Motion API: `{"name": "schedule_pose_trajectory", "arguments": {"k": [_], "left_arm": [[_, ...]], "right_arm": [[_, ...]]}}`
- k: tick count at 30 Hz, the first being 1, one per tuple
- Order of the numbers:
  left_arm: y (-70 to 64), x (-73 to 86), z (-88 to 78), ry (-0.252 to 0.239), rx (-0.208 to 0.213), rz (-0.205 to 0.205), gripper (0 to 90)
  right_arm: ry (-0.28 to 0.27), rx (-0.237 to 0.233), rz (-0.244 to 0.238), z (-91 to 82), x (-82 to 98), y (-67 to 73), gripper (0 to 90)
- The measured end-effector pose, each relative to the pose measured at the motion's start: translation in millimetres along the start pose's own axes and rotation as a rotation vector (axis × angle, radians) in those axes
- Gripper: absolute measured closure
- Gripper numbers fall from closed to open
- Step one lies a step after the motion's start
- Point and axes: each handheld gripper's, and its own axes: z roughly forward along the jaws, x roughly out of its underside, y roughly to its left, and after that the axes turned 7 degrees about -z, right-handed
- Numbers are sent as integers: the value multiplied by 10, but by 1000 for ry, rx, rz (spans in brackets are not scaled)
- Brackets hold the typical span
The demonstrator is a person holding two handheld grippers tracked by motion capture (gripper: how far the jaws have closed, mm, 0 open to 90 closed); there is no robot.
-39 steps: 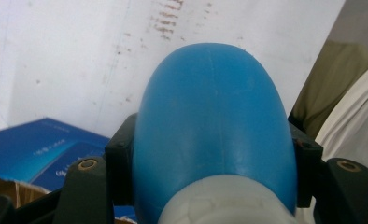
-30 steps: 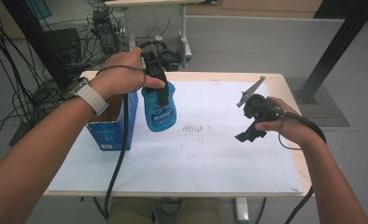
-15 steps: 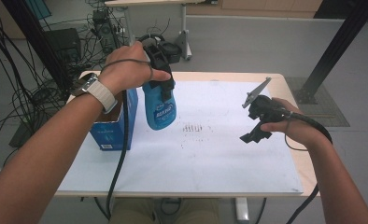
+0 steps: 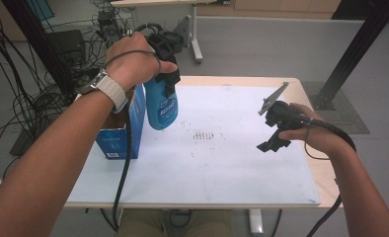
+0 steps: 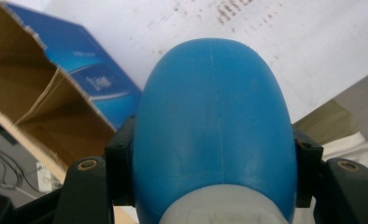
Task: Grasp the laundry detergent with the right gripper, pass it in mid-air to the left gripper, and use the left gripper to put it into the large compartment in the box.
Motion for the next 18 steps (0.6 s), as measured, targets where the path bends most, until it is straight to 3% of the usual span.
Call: {"name": "schedule_pose_trajectory", "arguments": {"k": [6, 18], "left_arm": [[94, 33, -104, 6, -9, -61, 378], [317, 102, -279, -34, 26, -204, 378]], "right_arm": [[2, -2, -17, 1, -69, 1, 72], [8, 22, -23, -77, -92, 6, 75]]}}
